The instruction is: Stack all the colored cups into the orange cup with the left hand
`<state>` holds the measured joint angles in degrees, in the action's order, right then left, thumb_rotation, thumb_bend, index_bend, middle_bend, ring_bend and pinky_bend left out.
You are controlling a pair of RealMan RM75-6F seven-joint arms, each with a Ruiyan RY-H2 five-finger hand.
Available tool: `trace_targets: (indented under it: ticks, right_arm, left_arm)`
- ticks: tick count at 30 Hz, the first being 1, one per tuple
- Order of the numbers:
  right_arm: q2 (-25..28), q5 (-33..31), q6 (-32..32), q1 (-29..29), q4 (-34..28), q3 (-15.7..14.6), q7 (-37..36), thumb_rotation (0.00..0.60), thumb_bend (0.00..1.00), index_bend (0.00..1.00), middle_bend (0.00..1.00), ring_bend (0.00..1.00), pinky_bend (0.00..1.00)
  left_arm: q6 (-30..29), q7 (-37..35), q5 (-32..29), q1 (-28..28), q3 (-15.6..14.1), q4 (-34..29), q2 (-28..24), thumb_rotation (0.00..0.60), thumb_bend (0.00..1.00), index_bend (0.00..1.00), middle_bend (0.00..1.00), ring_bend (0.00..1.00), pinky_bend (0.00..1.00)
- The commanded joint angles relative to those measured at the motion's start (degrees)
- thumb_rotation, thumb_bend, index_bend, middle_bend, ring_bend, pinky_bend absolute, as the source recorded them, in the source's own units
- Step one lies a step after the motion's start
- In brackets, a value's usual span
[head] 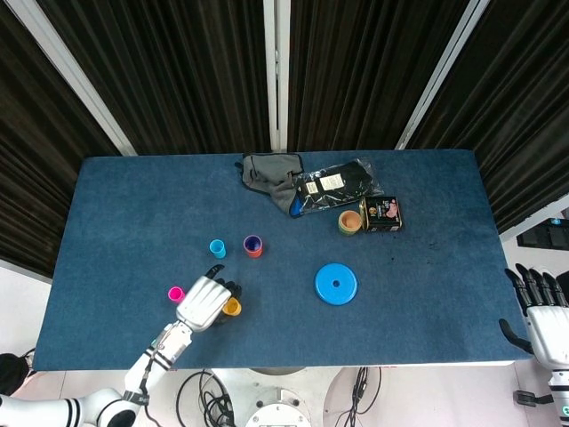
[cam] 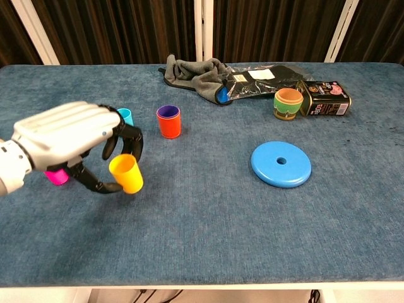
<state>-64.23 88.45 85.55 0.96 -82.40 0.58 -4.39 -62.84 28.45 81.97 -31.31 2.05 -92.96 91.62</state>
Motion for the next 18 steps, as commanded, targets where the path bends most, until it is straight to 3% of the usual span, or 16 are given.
trace_targets:
  ticks: [1,5,10,18]
  right_arm:
    - [0.0,0.1,0.1,0.0,0.0,0.0,-0.2,0.6,0.26,0.0,0.0,0.0,0.0]
    - [-0.1,0.4,0.2,0.1,0.1,0.0,-0.6,0.6,0.26,0.0,0.0,0.0,0.0]
    - [-0.1,0.5,0.3,0.1,0.3,-0.1,-1.1,0.6,0.26,0.0,0.0,0.0,0.0]
    - [-0.1,0.5,0.3,0.1,0.5,0.0,-1.3,0.6,0.26,0.0,0.0,0.0,0.0]
  left_arm:
    - [1.3,1.2,-1.7,-1.8,2.6,-2.2,-1.3,0.6,0.23,0.5,0.5,0.56,0.21]
    - [4.2,2.8,-5.9,-5.1,7.3,-4.5,-2.4,0.6,0.23,0.5,0.51,0.56,0.22]
    - [7.8,3.5,-12.3,-9.8,13.0,-2.9,-2.6,0.6,0.23,0.5,0.51,0.57,0.23]
    - [9.9,2.8,-16.2,-14.8,14.9,6.1,1.1,0.6,0.24,0.5,0.51,0.57,0.23]
